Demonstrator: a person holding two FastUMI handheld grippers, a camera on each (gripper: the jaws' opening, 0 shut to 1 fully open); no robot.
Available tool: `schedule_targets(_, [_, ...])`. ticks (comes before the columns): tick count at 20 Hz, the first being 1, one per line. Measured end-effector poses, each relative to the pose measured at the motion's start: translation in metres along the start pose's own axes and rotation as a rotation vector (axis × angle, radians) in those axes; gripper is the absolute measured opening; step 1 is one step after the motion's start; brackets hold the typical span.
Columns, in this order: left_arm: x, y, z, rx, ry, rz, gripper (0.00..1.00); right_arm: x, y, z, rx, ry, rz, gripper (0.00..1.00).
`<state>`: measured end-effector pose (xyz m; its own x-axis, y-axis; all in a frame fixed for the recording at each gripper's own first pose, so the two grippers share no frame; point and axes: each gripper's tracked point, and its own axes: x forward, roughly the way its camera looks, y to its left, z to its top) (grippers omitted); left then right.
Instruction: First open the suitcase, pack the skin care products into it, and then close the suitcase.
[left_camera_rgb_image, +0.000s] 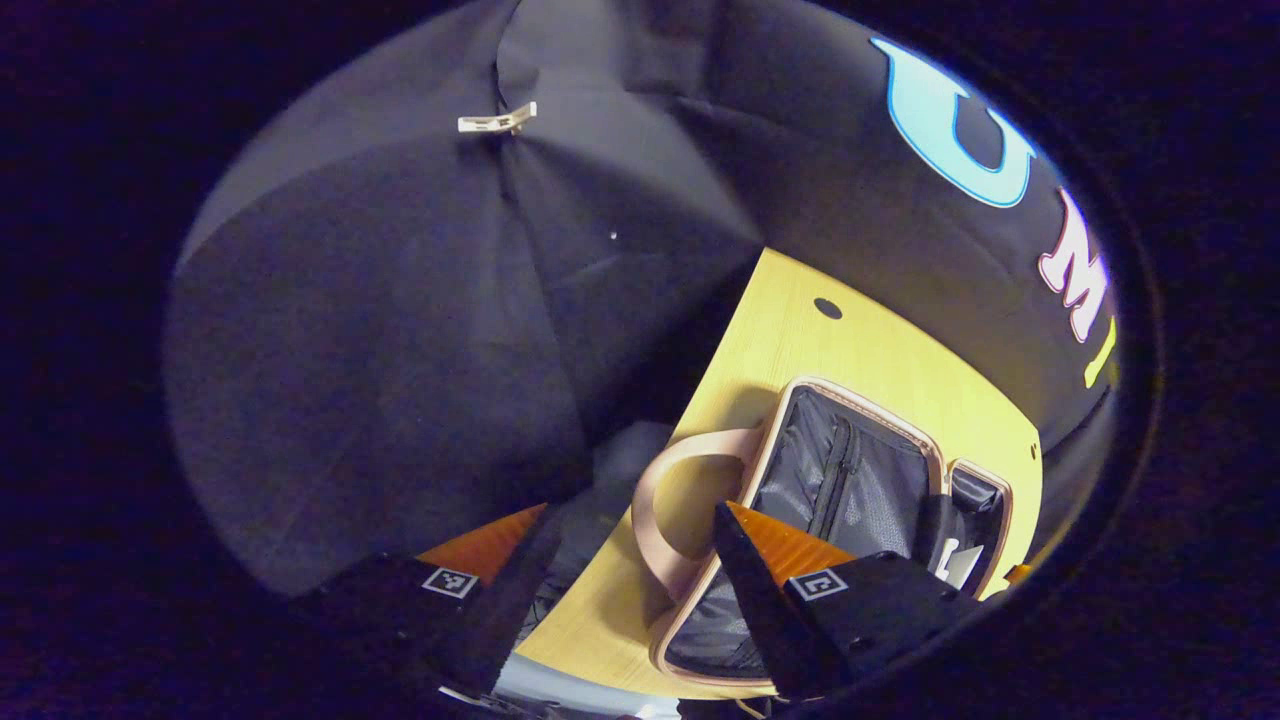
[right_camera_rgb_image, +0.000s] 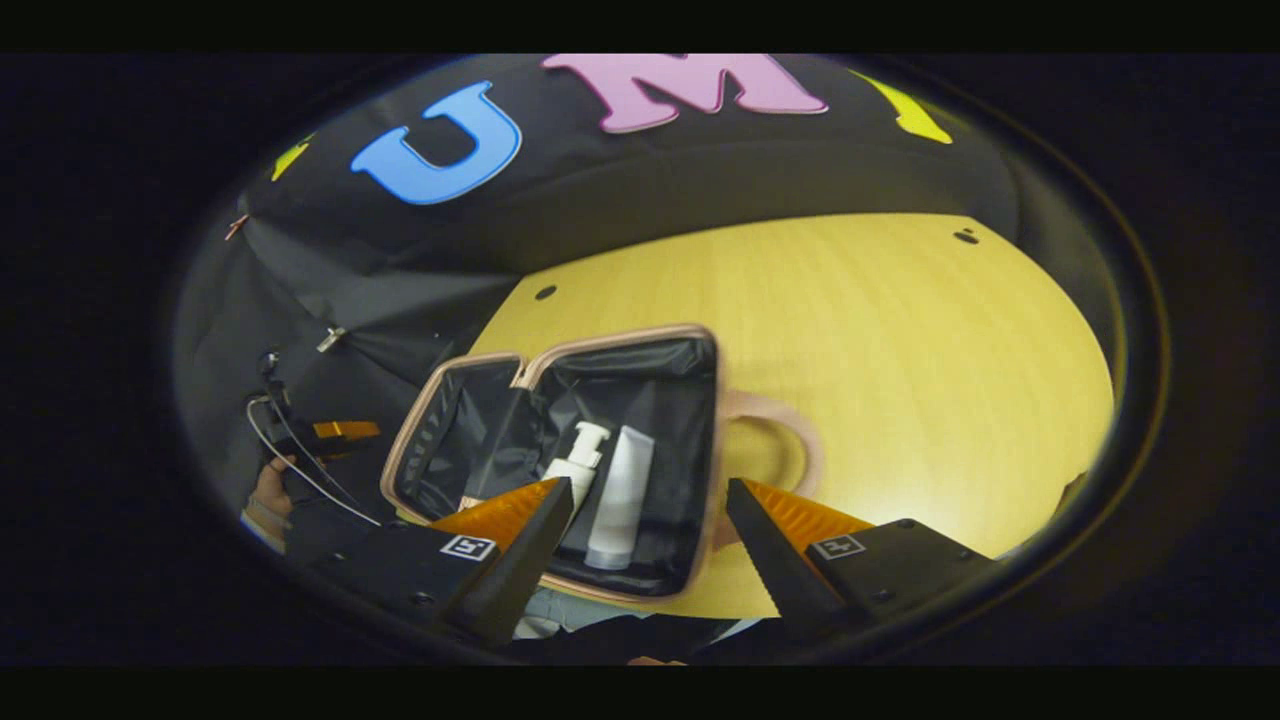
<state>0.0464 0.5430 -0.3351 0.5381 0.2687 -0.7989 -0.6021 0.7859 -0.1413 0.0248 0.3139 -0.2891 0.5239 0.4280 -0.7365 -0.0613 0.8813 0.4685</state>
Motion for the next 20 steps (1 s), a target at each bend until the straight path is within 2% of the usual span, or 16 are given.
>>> schedule_targets(2, [0.025,0.002,-0.004,0.032,0.073,0.016,0.97,-0.013,-0.008,0.000,-0.003,-0.027,-0.018,0.97])
schedule_targets(3, [0.036,0.005,-0.009,0.050,0.111,0.032,0.92,-0.016,-0.011,-0.002,-0.002,-0.028,-0.025,0.97])
schedule_targets(4, [0.049,0.011,-0.014,0.067,0.150,0.063,0.92,-0.020,-0.013,-0.006,0.010,-0.024,-0.029,0.97])
schedule_targets(5, [0.057,0.018,-0.017,0.078,0.182,0.091,0.97,-0.022,-0.014,-0.009,0.031,-0.017,-0.029,0.97])
schedule_targets(7, [0.072,0.019,-0.025,0.068,0.219,0.097,0.99,-0.025,-0.018,-0.011,0.067,-0.021,-0.040,0.97])
schedule_targets(8, [0.079,0.013,-0.037,0.047,0.266,0.066,0.88,-0.025,-0.023,-0.013,0.069,-0.026,-0.056,0.98])
schedule_targets(9, [0.079,0.006,-0.044,0.030,0.298,0.062,0.59,-0.026,-0.030,-0.012,0.068,-0.033,-0.071,0.98])
schedule_targets(10, [0.081,0.009,-0.037,0.078,0.290,0.094,0.29,-0.029,-0.035,-0.011,0.065,-0.031,-0.079,0.98])
schedule_targets(12, [0.078,0.007,-0.037,0.110,0.294,0.123,0.18,-0.031,-0.037,-0.010,0.058,-0.031,-0.081,0.98])
schedule_targets(17, [0.062,0.001,-0.029,0.090,0.270,0.086,0.14,-0.036,-0.032,0.004,0.006,-0.072,-0.075,0.98])
schedule_targets(20, [0.047,-0.010,-0.014,0.077,0.198,0.039,0.13,-0.040,-0.022,0.014,-0.061,-0.116,-0.065,0.98])
